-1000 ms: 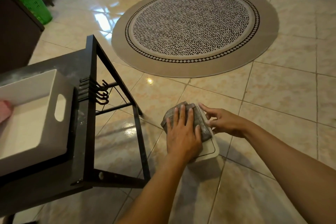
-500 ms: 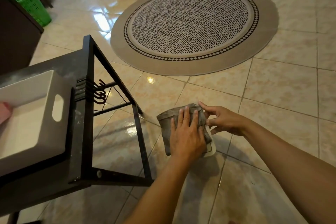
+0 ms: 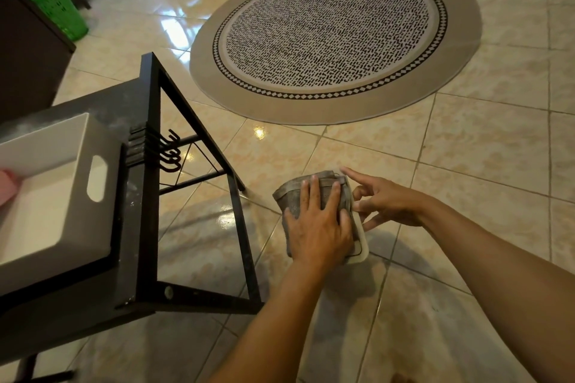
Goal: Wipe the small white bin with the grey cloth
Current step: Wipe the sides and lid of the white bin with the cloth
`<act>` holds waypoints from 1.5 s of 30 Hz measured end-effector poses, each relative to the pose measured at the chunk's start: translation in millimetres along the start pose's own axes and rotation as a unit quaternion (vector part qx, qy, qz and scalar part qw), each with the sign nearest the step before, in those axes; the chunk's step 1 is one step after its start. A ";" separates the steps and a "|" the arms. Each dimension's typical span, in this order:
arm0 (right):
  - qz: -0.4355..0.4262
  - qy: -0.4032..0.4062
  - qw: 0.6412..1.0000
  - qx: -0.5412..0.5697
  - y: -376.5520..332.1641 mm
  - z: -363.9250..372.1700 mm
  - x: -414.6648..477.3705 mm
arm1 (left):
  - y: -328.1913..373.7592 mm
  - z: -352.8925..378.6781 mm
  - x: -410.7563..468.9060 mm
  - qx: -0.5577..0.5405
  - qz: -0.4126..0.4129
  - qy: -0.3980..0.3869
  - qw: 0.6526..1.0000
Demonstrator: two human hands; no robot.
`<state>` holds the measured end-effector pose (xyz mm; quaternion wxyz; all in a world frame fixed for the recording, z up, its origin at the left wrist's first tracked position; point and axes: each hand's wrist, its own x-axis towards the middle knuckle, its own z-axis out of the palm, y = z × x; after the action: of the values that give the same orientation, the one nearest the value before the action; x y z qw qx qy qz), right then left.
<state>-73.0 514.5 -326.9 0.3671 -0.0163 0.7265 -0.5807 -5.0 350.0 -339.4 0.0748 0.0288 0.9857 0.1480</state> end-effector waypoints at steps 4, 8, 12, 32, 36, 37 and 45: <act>-0.005 -0.011 1.000 0.013 1.4 -2.1 0.6 | -10.0 -2.8 0.3 -0.020 -0.016 0.009 1.000; -0.010 -0.010 1.000 0.019 3.0 -2.6 3.7 | -5.3 -7.6 2.7 -0.015 -0.033 0.011 0.999; -0.010 -0.013 1.000 0.021 3.4 -3.2 3.4 | 2.2 -4.3 9.1 0.055 0.000 -0.020 0.998; -0.005 0.019 1.000 0.018 4.3 -0.5 5.8 | 6.3 -10.2 -14.3 0.005 -0.015 -0.036 0.999; -0.005 0.015 1.000 0.023 5.9 -1.3 5.8 | -18.1 -13.1 -12.0 -0.022 -0.013 -0.004 1.000; -0.005 0.015 1.000 0.024 5.2 0.2 6.0 | -24.8 -10.6 -12.0 -0.008 -0.010 -0.005 1.000; -0.001 0.016 1.000 0.015 0.9 4.8 6.6 | -8.2 -2.9 12.2 0.038 0.017 0.014 0.999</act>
<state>-74.8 507.8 -331.4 0.3547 -0.0025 0.7237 -0.5920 -17.8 342.3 -340.9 0.0570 0.0465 0.9910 0.1118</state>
